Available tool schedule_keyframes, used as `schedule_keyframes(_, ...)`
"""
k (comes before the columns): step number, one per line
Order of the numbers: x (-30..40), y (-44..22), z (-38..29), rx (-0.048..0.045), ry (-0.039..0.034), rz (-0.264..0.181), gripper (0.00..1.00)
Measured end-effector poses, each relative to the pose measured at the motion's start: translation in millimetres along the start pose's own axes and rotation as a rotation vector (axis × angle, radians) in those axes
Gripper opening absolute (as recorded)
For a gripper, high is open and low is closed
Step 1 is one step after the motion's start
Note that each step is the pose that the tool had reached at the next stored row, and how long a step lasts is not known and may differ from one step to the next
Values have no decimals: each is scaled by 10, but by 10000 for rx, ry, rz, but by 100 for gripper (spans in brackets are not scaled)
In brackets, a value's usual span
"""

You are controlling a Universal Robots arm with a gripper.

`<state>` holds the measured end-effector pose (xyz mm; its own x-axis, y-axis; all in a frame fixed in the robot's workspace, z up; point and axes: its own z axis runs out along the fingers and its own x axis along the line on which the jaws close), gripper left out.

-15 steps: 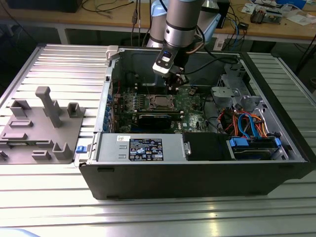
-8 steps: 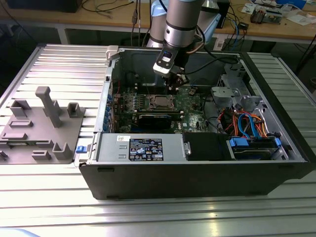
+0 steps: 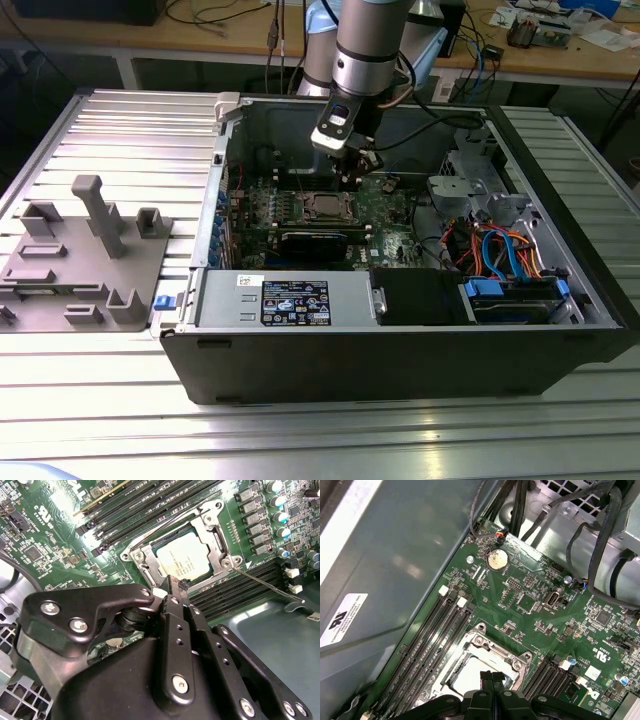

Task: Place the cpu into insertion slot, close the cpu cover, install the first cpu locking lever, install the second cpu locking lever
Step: 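Install the first cpu locking lever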

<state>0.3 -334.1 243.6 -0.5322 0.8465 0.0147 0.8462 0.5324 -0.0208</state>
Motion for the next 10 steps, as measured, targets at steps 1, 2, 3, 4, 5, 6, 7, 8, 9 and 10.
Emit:
schedule_keyframes(1,0,0,0,0,-1,-14,11)
schedule_keyframes(2,0,0,0,0,-1,-51,11)
schedule_keyframes(3,0,0,0,1,-2,-68,11)
schedule_keyframes(4,0,0,0,1,-2,-83,11)
schedule_keyframes(5,0,0,0,1,-2,-105,11)
schedule_keyframes(6,0,0,0,2,-3,-120,11)
schedule_keyframes(7,0,0,0,2,-3,-135,11)
schedule_keyframes(8,0,0,0,2,-3,-151,11)
schedule_keyframes(9,0,0,0,2,-4,-165,11)
schedule_keyframes(10,0,0,0,3,-4,-185,11)
